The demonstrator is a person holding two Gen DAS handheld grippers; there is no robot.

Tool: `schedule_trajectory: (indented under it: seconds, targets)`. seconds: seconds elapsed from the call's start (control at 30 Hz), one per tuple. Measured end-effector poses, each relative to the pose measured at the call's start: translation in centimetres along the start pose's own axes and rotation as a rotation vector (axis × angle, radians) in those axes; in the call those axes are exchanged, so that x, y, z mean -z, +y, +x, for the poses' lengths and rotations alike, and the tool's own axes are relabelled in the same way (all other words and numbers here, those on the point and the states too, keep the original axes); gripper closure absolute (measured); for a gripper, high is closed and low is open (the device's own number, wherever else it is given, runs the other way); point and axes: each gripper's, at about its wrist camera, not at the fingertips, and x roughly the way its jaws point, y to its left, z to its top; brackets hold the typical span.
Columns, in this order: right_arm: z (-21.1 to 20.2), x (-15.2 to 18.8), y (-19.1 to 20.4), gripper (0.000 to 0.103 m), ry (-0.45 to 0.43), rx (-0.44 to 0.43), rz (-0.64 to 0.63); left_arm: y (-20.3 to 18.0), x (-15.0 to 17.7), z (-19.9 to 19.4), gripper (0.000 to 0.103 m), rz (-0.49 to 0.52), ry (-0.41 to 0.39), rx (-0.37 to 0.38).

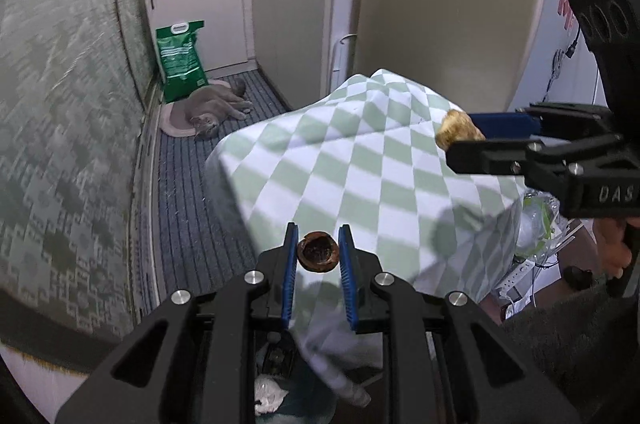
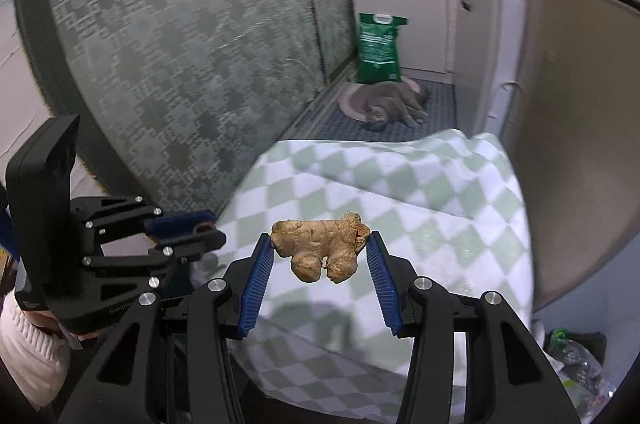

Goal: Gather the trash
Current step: 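Carry the ginger and the brown shell over the green bin with both tools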

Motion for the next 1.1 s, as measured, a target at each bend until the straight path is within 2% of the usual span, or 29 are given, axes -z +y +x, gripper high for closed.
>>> schedule_trajectory:
  seconds: [0.4,0.67,0.93,1.1]
  targets:
    - [2.8,-0.9,6.1,0.054,0.062,-0.082,-0.098,5.6,5.9,-2.7,0.081,-0.131,0.032,-0.066]
    - [4.9,-1.3,10.4,0.054,0.121,-0.142,-0.158,9.2,9.0,-0.7,0.081,-0.21,0.105,-0.085]
    - [7.5,-1.3,13.9,0.054,0.186,-0.179,-0.213,11.4,11.1,2.1,0.081,-0.249,0.172,-0.069]
    - [9.1,-0.9,14.8,0.054,0.23,-0.184,-0.231,12.5,12.2,2.7,0.08,-0.28,0.186,-0.045]
